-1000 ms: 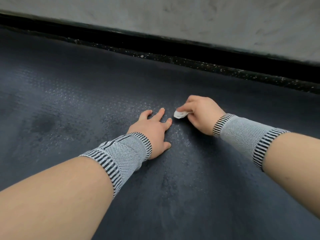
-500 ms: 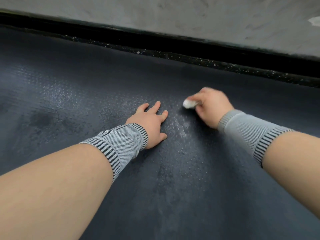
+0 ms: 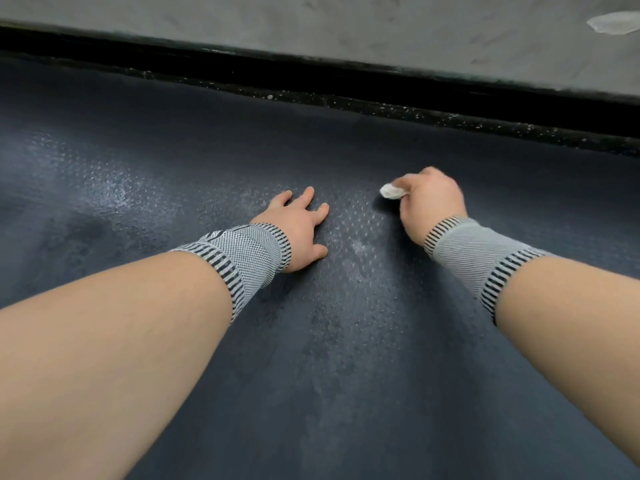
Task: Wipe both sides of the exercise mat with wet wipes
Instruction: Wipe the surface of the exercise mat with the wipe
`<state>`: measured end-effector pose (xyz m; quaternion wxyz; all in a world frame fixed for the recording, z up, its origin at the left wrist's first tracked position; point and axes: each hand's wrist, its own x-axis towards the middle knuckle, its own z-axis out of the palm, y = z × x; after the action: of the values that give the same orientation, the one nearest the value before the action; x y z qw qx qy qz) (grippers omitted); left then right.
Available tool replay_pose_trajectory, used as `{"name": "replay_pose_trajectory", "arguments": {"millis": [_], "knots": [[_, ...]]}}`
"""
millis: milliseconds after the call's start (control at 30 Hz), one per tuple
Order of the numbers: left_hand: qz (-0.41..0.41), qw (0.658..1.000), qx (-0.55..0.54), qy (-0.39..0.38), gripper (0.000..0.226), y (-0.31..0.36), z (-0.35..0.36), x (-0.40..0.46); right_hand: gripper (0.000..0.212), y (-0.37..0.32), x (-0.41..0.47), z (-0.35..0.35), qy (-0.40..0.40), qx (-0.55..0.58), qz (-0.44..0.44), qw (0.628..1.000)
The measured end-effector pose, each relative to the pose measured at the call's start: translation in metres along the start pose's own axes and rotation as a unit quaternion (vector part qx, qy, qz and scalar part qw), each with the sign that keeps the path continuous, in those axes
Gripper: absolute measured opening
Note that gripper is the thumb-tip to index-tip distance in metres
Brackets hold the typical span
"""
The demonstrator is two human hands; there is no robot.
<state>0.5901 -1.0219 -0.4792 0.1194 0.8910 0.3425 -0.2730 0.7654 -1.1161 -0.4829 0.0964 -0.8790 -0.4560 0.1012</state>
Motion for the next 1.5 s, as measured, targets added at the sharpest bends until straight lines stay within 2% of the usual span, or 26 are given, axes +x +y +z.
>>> {"name": "replay_pose_trajectory", "arguments": {"millis": [33, 133, 200, 233, 300, 333, 367, 467, 633, 700, 800, 867, 933, 1000, 1033, 1067, 1100, 1200, 1267, 1300, 1400, 1433, 1500], "knots": [[0.001, 1.000, 0.004, 0.002, 0.077, 0.000, 0.000, 0.000, 0.037, -0.007, -0.006, 0.004, -0.026, -0.008, -0.007, 1.000], [-0.003, 1.000, 0.003, 0.002, 0.079, -0.002, 0.001, 0.001, 0.036, -0.029, -0.048, 0.017, -0.118, 0.000, -0.169, 0.979], [-0.004, 1.000, 0.000, 0.004, 0.080, -0.002, 0.002, 0.001, 0.035, -0.023, -0.059, 0.016, -0.121, 0.024, -0.213, 0.969], [-0.003, 1.000, -0.001, 0.005, 0.079, -0.002, 0.002, 0.000, 0.034, -0.015, -0.054, 0.013, -0.087, 0.040, -0.181, 0.979], [-0.003, 1.000, -0.012, 0.011, 0.079, -0.002, 0.002, 0.000, 0.032, 0.003, -0.040, 0.008, 0.006, 0.069, -0.069, 0.995], [-0.005, 1.000, -0.022, 0.014, 0.079, -0.002, 0.002, 0.000, 0.030, 0.009, -0.035, 0.007, 0.029, 0.083, -0.015, 0.996], [-0.007, 0.999, -0.032, 0.019, 0.079, -0.002, 0.003, 0.000, 0.028, 0.010, -0.034, 0.006, 0.028, 0.089, 0.014, 0.996], [-0.020, 0.997, -0.071, 0.032, 0.078, -0.002, 0.006, -0.003, 0.037, 0.002, -0.037, 0.013, -0.009, 0.074, 0.014, 0.997], [-0.050, 0.988, -0.097, 0.106, 0.066, -0.001, 0.024, -0.021, 0.028, -0.013, -0.038, 0.019, 0.005, 0.052, 0.076, 0.996], [-0.044, 0.989, -0.084, 0.116, 0.061, -0.003, 0.032, -0.028, 0.027, -0.029, -0.046, 0.023, -0.011, 0.036, 0.052, 0.998], [-0.036, 0.989, -0.083, 0.116, 0.058, -0.008, 0.038, -0.040, 0.029, -0.043, -0.067, 0.030, -0.065, 0.032, -0.094, 0.993], [-0.034, 0.989, -0.084, 0.116, 0.058, -0.011, 0.041, -0.048, 0.031, -0.034, -0.069, 0.024, -0.071, 0.040, -0.139, 0.987], [-0.033, 0.990, -0.083, 0.111, 0.058, -0.015, 0.046, -0.056, 0.031, -0.021, -0.056, 0.016, -0.021, 0.034, -0.058, 0.998], [-0.031, 0.991, -0.076, 0.105, 0.060, -0.017, 0.050, -0.062, 0.033, -0.011, -0.045, 0.010, 0.028, 0.056, 0.095, 0.994], [-0.029, 0.992, -0.071, 0.102, 0.061, -0.018, 0.052, -0.065, 0.033, -0.014, -0.046, 0.010, 0.024, 0.051, 0.137, 0.989], [-0.027, 0.993, -0.065, 0.098, 0.062, -0.018, 0.053, -0.068, 0.032, -0.022, -0.049, 0.011, -0.001, 0.031, 0.135, 0.990], [-0.024, 0.993, -0.060, 0.095, 0.063, -0.017, 0.054, -0.070, 0.032, -0.034, -0.056, 0.013, -0.032, 0.017, 0.100, 0.994], [-0.014, 0.994, -0.062, 0.086, 0.067, -0.013, 0.055, -0.077, 0.032, -0.065, -0.091, 0.027, -0.110, 0.017, -0.084, 0.990], [-0.008, 0.995, -0.063, 0.083, 0.068, -0.011, 0.055, -0.082, 0.033, -0.062, -0.098, 0.030, -0.117, 0.029, -0.147, 0.982], [-0.003, 0.995, -0.061, 0.082, 0.069, -0.011, 0.056, -0.084, 0.033, -0.054, -0.092, 0.028, -0.102, 0.029, -0.125, 0.986], [0.013, 0.996, -0.053, 0.070, 0.070, -0.009, 0.060, -0.092, 0.032, -0.023, -0.074, 0.021, -0.014, 0.024, 0.069, 0.997], [0.018, 0.997, -0.048, 0.064, 0.071, -0.008, 0.062, -0.094, 0.031, -0.022, -0.074, 0.021, -0.011, 0.011, 0.106, 0.994], [0.021, 0.998, -0.038, 0.054, 0.074, -0.007, 0.065, -0.098, 0.031, -0.037, -0.086, 0.025, -0.054, 0.003, 0.078, 0.995]]}}
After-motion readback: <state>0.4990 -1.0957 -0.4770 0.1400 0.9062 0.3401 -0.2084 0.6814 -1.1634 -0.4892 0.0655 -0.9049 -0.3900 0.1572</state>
